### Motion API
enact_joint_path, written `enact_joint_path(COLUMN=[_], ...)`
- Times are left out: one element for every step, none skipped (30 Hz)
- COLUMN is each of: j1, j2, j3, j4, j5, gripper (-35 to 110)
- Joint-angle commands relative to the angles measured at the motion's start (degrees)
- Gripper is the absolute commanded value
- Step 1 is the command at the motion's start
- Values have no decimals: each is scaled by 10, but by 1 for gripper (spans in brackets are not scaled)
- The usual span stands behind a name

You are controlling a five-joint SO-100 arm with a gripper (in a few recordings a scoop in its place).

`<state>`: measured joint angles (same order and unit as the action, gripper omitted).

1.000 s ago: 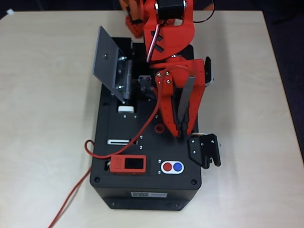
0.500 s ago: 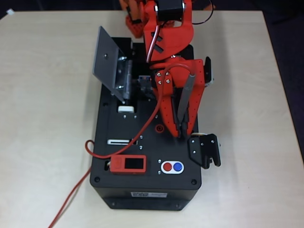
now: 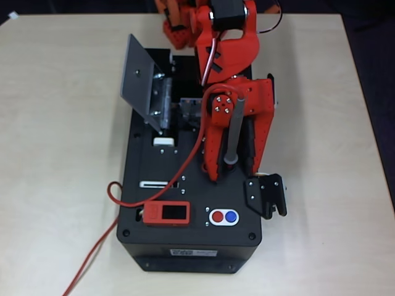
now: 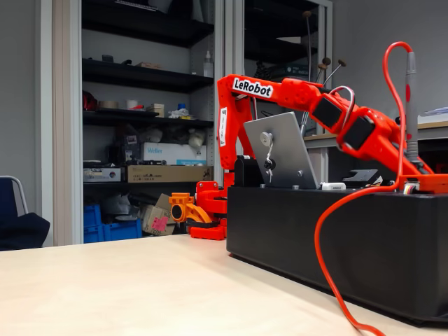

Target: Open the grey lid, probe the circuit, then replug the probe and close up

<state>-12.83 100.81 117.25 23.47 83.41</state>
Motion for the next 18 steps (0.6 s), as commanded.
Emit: enact_joint_path(j1=[-4,-4,-4,-4,-5,-6,-8,-9,-11,-11,-13,-15,-16,-16,-16,-16,-15,-14], j2=[27,29,32,34,38,40,43,45,47,51,56,63,70,76,83,89,96,104], j3=[-21,-21,-22,-22,-22,-22,-22,-22,-20,-18,-12,-4,4,8,13,18,23,25], j4=[9,11,11,15,20,24,27,33,39,42,47,47,47,51,54,55,61,67], j5=[4,4,4,5,11,15,18,25,32,37,45,48,49,49,48,46,45,46], gripper=[26,26,26,26,27,27,27,27,27,27,27,27,27,27,26,26,26,26])
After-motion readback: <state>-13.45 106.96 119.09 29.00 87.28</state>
